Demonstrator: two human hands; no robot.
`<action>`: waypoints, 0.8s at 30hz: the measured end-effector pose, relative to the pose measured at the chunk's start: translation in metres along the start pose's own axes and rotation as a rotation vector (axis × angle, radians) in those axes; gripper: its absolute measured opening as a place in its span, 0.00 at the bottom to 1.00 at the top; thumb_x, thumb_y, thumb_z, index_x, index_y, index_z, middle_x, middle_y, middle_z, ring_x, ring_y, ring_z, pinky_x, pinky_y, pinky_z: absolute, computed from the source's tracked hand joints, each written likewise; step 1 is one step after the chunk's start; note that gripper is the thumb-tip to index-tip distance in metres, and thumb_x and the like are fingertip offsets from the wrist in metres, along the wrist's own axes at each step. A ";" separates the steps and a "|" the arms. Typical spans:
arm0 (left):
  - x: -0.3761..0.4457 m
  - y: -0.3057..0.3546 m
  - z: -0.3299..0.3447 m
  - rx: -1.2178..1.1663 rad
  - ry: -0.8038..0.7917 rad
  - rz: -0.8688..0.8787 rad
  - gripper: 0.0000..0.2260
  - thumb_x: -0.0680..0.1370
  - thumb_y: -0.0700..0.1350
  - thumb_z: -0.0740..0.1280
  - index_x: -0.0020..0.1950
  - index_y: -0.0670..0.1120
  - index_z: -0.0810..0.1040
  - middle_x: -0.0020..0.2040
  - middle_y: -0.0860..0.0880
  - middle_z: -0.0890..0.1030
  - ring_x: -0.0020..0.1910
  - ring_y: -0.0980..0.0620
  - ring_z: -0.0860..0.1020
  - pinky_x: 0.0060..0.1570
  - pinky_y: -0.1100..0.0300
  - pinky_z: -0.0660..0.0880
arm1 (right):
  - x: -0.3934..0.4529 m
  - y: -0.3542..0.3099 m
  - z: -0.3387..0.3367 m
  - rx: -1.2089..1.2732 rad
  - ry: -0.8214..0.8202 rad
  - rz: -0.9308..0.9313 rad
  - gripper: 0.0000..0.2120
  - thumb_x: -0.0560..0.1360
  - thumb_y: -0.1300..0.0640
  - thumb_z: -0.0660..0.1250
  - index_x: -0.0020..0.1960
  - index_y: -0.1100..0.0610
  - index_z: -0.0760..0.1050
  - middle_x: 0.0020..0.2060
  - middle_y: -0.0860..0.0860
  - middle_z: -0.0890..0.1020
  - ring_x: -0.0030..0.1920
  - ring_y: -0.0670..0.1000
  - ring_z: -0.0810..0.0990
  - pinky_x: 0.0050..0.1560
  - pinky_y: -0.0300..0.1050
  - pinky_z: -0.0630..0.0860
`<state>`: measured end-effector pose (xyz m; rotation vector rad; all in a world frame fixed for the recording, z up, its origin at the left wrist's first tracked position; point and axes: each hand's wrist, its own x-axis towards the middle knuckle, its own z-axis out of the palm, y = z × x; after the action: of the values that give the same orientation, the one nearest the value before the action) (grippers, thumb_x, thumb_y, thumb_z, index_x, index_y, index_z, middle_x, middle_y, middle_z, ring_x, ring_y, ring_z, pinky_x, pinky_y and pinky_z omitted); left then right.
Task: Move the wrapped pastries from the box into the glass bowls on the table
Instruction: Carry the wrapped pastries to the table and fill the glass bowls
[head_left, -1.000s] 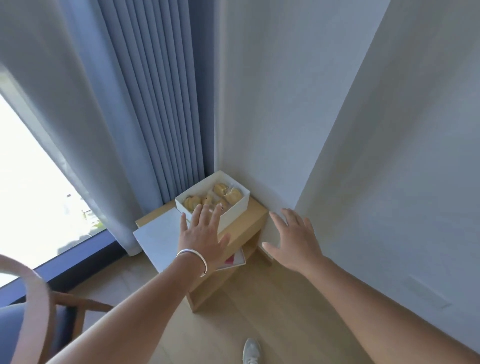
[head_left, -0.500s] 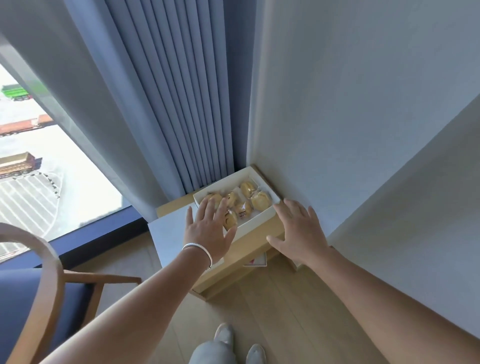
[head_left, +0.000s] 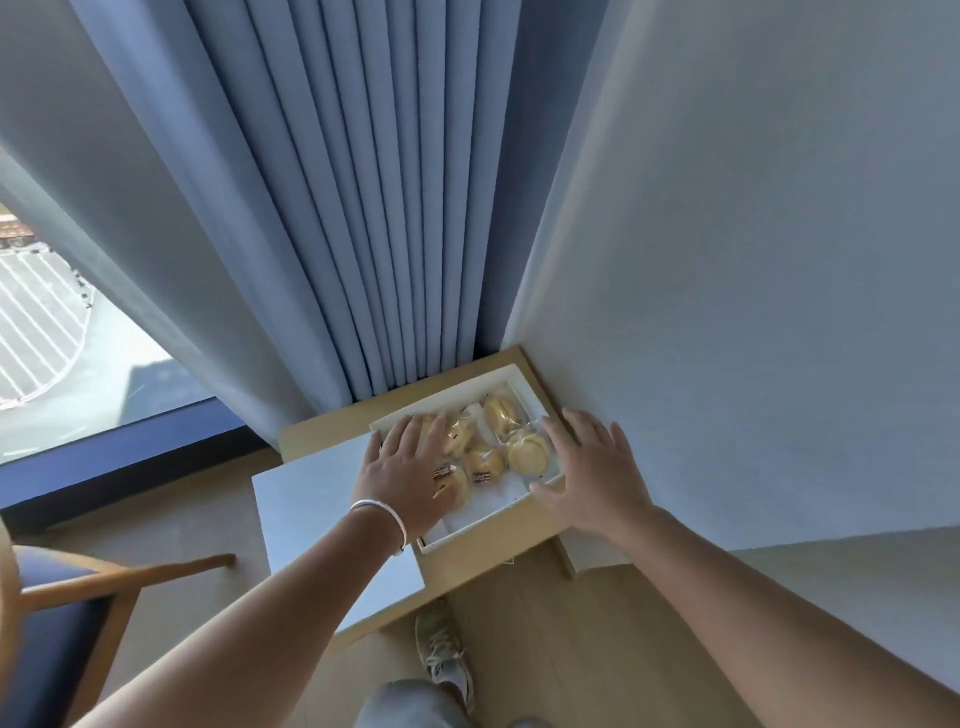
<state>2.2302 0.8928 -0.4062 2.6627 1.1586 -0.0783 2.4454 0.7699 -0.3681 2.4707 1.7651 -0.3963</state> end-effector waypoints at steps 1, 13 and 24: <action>0.008 -0.004 0.003 -0.014 -0.012 -0.003 0.36 0.75 0.64 0.57 0.77 0.51 0.46 0.77 0.47 0.56 0.76 0.47 0.50 0.74 0.46 0.47 | 0.010 0.001 0.001 -0.009 -0.017 -0.006 0.39 0.74 0.34 0.59 0.78 0.47 0.50 0.78 0.52 0.54 0.78 0.54 0.50 0.75 0.59 0.48; 0.065 -0.015 0.053 -0.108 -0.176 -0.076 0.37 0.74 0.62 0.62 0.77 0.50 0.51 0.76 0.49 0.59 0.75 0.47 0.52 0.74 0.49 0.49 | 0.097 -0.008 0.037 0.046 -0.206 -0.132 0.38 0.73 0.40 0.64 0.77 0.49 0.54 0.77 0.51 0.54 0.75 0.54 0.54 0.71 0.55 0.60; 0.081 0.003 0.143 -0.191 -0.292 -0.256 0.40 0.71 0.60 0.68 0.76 0.49 0.52 0.73 0.48 0.64 0.72 0.46 0.60 0.69 0.50 0.61 | 0.151 0.021 0.114 -0.191 -0.360 -0.394 0.39 0.73 0.42 0.67 0.77 0.50 0.53 0.76 0.55 0.57 0.77 0.56 0.49 0.76 0.58 0.45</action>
<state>2.2941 0.9149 -0.5555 2.2355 1.3247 -0.3678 2.4924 0.8774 -0.5179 1.7840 2.0074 -0.6203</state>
